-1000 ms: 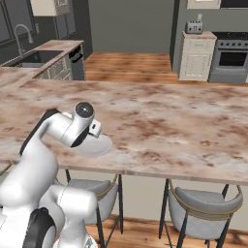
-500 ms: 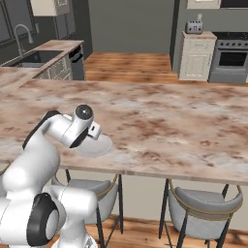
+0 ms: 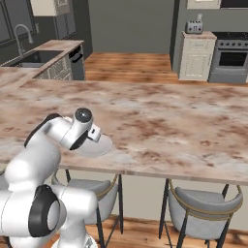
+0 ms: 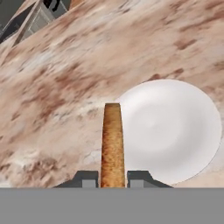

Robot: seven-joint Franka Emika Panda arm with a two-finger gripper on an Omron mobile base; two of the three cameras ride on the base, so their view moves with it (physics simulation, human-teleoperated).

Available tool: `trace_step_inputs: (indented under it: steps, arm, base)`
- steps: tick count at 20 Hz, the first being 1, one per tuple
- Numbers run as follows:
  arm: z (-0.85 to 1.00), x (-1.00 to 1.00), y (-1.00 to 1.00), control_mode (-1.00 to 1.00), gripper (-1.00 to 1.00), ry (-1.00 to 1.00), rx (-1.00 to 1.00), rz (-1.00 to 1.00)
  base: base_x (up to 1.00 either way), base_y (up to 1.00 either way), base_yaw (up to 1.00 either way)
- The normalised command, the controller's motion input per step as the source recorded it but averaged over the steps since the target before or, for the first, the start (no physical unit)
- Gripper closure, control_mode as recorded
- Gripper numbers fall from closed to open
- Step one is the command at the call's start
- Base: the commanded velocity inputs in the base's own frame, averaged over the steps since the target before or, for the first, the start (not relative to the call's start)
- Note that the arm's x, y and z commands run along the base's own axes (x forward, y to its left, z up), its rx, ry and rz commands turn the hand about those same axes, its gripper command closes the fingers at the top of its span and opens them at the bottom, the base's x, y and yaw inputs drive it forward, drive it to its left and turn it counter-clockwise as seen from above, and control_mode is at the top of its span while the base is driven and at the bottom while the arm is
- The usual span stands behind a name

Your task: Start the toaster. Once the lever pops up, take the bread to the plate on the dining counter.

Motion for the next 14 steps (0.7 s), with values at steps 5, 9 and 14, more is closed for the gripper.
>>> trace_step_inputs:
  steps: [5, 9, 14]
  arm:
    - [-0.28, 0.23, -0.05, -1.0, 1.0, 0.0, 0.01, 0.0]
    - [-0.18, 0.29, -0.04, -1.0, 1.0, 0.0, 0.02, 0.0]
    - [-0.04, 0.12, -0.01, -1.0, 1.0, 0.0, 0.0, 0.0]
  base:
    - [0.0, 0.0, 0.0]
    - [0.0, 0.0, 0.0]
    - [0.0, 0.0, 0.0]
